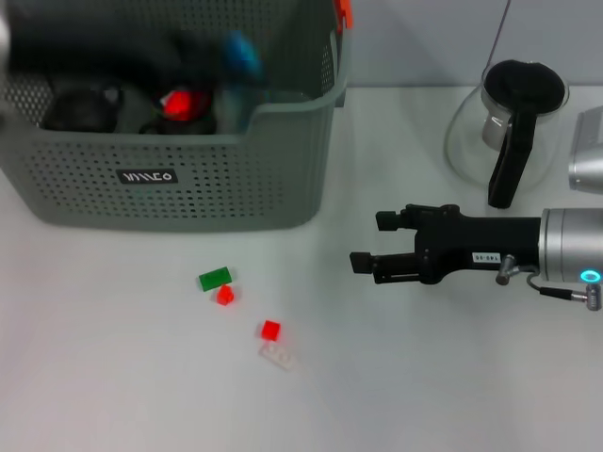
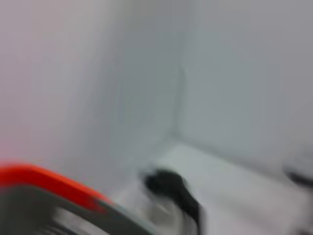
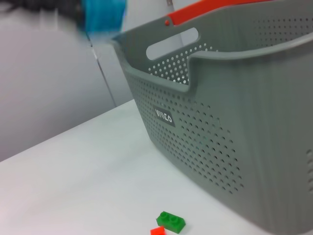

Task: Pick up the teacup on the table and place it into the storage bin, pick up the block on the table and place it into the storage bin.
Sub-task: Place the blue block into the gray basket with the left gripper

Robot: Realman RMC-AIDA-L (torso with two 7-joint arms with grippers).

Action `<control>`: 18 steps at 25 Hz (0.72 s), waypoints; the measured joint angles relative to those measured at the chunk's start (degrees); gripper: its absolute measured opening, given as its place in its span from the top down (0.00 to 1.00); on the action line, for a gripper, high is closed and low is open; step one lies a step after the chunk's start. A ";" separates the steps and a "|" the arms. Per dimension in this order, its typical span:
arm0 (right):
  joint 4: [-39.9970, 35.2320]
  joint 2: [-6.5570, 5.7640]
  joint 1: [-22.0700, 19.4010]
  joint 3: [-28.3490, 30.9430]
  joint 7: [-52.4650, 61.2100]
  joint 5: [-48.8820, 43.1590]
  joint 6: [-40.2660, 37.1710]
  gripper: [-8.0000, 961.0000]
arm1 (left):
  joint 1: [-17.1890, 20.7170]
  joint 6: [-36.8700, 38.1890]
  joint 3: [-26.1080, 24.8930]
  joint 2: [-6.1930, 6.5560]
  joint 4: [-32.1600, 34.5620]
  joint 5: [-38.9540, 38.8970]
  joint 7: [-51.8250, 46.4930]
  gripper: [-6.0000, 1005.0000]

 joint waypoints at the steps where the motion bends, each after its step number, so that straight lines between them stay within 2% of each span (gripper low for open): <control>1: 0.01 0.02 0.01 -0.03 0.00 0.00 -0.10 0.05 | -0.86 -1.80 -1.55 1.05 -2.30 -0.55 -0.25 0.60; 2: 0.04 0.02 0.01 -0.04 0.00 0.00 -0.13 0.05 | -0.86 -1.80 -1.55 1.05 -2.30 -0.55 -0.25 0.60; 5: 0.12 0.08 0.03 -0.05 0.12 0.00 -0.37 0.05 | -4.72 -11.91 -3.14 6.04 -14.59 0.02 -1.76 0.59; 7: 0.14 0.10 0.04 -0.04 0.40 -0.07 -0.40 0.05 | -6.00 -15.43 -3.12 6.89 -18.29 0.87 -1.50 0.59; 11: 0.22 0.10 0.06 -0.03 0.62 -0.14 -0.52 0.05 | -7.31 -21.66 -2.06 6.97 -21.17 2.28 -0.93 0.59; 14: 0.24 0.06 0.06 -0.03 0.72 -0.06 -0.75 0.05 | -7.59 -25.30 0.18 6.65 -21.35 3.22 -0.76 0.54; 18: 0.21 -0.02 0.08 0.03 0.76 -0.05 -0.83 0.05 | -7.37 -27.30 0.58 6.19 -21.14 3.34 -0.59 0.47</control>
